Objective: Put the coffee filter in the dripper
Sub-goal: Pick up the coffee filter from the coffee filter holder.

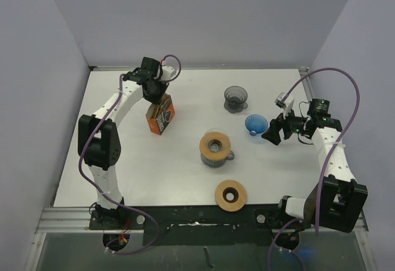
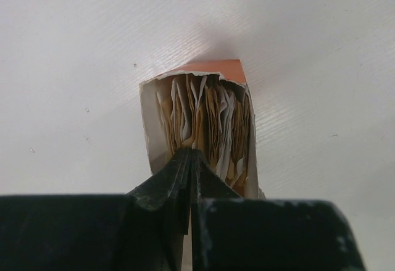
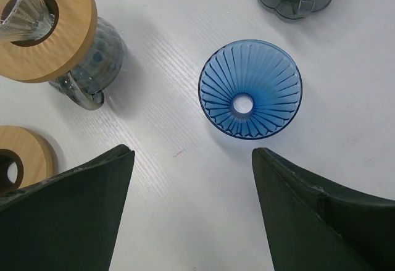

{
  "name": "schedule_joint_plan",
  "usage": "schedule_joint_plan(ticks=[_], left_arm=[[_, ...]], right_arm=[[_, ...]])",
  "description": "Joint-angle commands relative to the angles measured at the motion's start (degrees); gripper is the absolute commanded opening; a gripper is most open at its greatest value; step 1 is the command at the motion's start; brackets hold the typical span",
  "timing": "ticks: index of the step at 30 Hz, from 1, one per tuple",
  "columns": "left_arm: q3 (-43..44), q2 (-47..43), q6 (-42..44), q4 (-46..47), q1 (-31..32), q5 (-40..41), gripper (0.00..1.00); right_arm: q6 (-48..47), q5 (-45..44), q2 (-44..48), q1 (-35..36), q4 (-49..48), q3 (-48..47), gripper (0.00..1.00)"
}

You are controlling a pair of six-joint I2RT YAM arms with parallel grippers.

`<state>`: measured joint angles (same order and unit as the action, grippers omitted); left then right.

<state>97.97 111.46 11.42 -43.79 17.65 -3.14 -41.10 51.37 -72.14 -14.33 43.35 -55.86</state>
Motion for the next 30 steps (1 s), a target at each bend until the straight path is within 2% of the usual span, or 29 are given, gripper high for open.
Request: schedule_joint_plan(ticks=[1,18,30], left_arm=[[0.93,-4.51,1.41,2.22,0.02,-0.47,0.0],[-3.2,-13.07,2.11,1.83,0.02,-1.97,0.0],[-9.88,-18.87,2.84,4.39,0.15,-5.31,0.0]], right_arm=[[-0.43,0.3,-0.28,-0.44,-1.02,-0.57,0.79],[-0.38,0.22,-0.45,-0.44,-1.15,-0.57,0.8],[-0.29,0.22,-0.71,-0.44,-1.21,-0.57,0.81]])
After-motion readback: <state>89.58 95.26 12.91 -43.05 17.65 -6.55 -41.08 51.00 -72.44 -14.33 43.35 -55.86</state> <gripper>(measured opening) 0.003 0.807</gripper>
